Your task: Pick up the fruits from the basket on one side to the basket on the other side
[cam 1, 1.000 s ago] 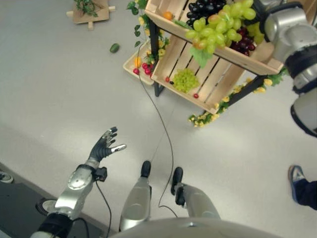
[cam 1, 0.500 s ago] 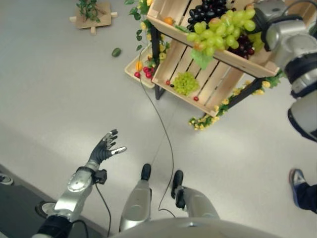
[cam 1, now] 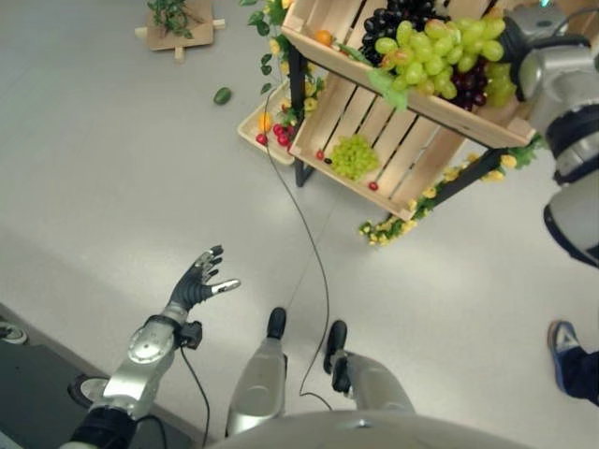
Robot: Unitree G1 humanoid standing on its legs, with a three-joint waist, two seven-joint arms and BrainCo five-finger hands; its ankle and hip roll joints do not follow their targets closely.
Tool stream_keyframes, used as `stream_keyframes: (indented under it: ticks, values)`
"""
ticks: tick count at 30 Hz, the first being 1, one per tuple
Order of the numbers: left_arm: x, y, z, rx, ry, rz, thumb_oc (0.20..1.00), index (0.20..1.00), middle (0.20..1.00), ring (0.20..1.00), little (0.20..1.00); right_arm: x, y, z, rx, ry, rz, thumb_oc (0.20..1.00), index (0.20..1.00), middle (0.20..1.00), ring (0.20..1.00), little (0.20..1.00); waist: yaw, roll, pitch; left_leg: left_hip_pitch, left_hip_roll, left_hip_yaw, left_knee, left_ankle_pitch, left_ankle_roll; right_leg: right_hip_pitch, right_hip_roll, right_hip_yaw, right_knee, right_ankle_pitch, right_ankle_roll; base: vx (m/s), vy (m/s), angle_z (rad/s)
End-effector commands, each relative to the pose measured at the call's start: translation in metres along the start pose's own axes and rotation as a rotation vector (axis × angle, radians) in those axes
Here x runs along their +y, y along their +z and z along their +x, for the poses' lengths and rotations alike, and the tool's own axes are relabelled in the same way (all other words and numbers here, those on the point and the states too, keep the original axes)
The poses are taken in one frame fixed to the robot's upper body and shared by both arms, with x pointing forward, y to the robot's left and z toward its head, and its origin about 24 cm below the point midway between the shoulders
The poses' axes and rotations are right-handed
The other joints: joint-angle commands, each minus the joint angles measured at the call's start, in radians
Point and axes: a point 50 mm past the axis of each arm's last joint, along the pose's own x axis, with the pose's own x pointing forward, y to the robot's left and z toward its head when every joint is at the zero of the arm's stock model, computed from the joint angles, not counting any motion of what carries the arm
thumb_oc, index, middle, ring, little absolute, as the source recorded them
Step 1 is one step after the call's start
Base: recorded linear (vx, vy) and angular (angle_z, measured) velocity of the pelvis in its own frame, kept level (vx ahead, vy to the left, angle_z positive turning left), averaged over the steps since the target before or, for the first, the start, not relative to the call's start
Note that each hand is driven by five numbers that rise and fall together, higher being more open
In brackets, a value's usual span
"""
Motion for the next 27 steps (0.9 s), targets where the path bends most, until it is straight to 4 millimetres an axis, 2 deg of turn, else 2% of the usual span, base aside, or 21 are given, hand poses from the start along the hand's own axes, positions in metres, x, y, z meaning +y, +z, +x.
stream_keyframes:
  ticks: [1,5,8,11,12,13,21,27]
  values:
    - [0.005,0.028,-0.001,-0.124,-0.006,0.053,1.0,1.0,1.0,1.0,1.0,-0.036,-0.068,-0.007,0.222,-0.088,-0.076,0.2,0.2,0.2,0.2,0.2,-0.006,-0.039,0.031,-0.015,-0.035,-0.015,0.014,-0.015,0.024,0.061,-0.054,-0.007,0.041,-0.024,0.124,0.01,0.0,0.04]
    - [0.006,0.028,-0.002,-0.119,-0.019,0.057,1.0,1.0,1.0,1.0,1.0,-0.043,-0.099,-0.015,0.312,-0.09,-0.089,0.2,0.2,0.2,0.2,0.2,-0.006,-0.042,0.029,-0.015,-0.037,-0.02,0.011,-0.014,0.022,0.064,-0.056,-0.014,0.04,-0.025,0.124,0.01,-0.001,0.12]
    - [0.006,0.025,-0.004,-0.107,-0.019,0.059,1.0,1.0,1.0,1.0,1.0,-0.047,-0.115,-0.02,0.356,-0.092,-0.107,0.2,0.2,0.2,0.2,0.2,-0.01,-0.045,0.028,-0.013,-0.037,-0.02,0.01,-0.014,0.022,0.065,-0.057,-0.015,0.038,-0.023,0.126,0.01,0.004,0.08]
    - [0.008,0.023,-0.004,-0.095,-0.012,0.057,1.0,1.0,1.0,1.0,1.0,-0.053,-0.105,-0.017,0.322,-0.104,-0.102,0.2,0.2,0.2,0.2,0.2,-0.017,-0.049,0.028,-0.012,-0.034,-0.017,0.007,-0.012,0.022,0.065,-0.056,-0.011,0.037,-0.022,0.125,0.0,0.003,0.02]
    - [0.008,0.023,-0.004,-0.095,-0.009,0.056,1.0,1.0,1.0,1.0,1.0,-0.054,-0.102,-0.015,0.311,-0.114,-0.088,0.482,0.482,0.482,0.482,0.482,-0.019,-0.049,0.029,-0.012,-0.033,-0.016,0.006,-0.012,0.022,0.064,-0.055,-0.008,0.038,-0.022,0.125,0.0,0.0,0.0]
    - [0.008,0.023,-0.003,-0.095,-0.005,0.053,1.0,1.0,1.0,1.0,1.0,-0.056,-0.097,-0.014,0.296,-0.129,-0.08,1.0,1.0,1.0,1.0,1.0,-0.021,-0.048,0.028,-0.011,-0.032,-0.014,0.006,-0.011,0.022,0.062,-0.054,-0.006,0.04,-0.022,0.124,0.0,0.0,0.0]
    - [0.004,0.022,-0.003,-0.096,-0.021,0.052,1.0,1.0,1.0,1.0,1.0,-0.042,-0.078,-0.009,0.247,-0.117,-0.041,1.0,1.0,1.0,1.0,1.0,-0.017,-0.04,0.032,-0.015,-0.034,-0.011,0.011,-0.014,0.023,0.055,-0.052,-0.001,0.041,-0.022,0.125,0.0,0.0,0.0]
    - [0.003,0.022,-0.003,-0.1,-0.023,0.058,1.0,1.0,1.0,1.0,1.0,-0.053,-0.064,-0.006,0.189,-0.164,-0.075,1.0,1.0,1.0,1.0,1.0,-0.02,-0.04,0.03,-0.015,-0.033,-0.009,0.008,-0.014,0.024,0.053,-0.053,0.003,0.043,-0.018,0.127,0.0,0.0,0.0]
